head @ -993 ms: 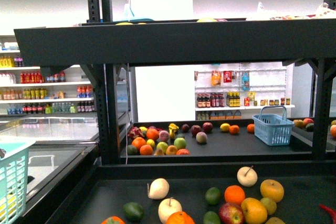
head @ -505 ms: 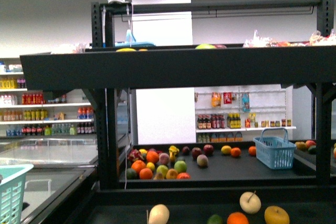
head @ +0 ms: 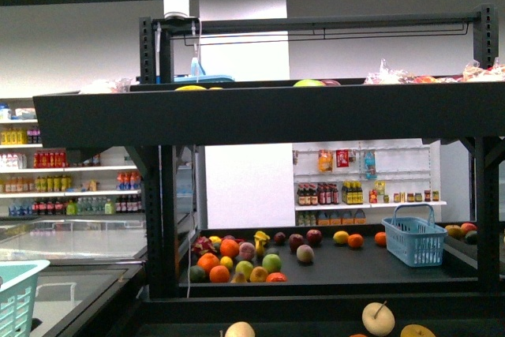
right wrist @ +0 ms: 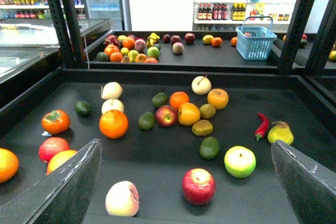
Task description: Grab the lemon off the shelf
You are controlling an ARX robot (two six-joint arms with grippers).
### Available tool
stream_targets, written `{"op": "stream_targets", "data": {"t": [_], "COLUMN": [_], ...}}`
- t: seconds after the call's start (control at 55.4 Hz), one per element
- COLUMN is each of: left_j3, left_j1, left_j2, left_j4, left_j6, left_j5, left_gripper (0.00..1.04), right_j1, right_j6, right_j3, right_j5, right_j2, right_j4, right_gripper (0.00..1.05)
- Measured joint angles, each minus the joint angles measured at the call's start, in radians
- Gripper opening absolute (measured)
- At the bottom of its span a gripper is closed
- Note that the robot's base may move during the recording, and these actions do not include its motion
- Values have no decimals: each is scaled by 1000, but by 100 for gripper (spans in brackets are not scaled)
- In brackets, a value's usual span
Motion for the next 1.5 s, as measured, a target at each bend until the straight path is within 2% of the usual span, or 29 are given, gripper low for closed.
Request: {"op": "stream_targets", "data": {"t": [0.343,0.794,0.884,1.498], "left_j3": [0,0,0,0], "left_j1": [0,0,0,0], "left_j2": [-8,-8,-8,-8], "left_j4": [-5,-5,-5,-5], "left_j6": [-1,0,1,2], "left_j5": [0,0,0,0], "left_gripper": [4,85,98,97], "right_j1": [0,0,0,0], "right_j6": [0,0,0,0], "right_j3": [0,0,0,0], "right_j5": [0,0,0,0], "right_j2": [0,0,0,0], "right_j4": [0,0,0,0], "right_gripper": [97,97,97,97]}}
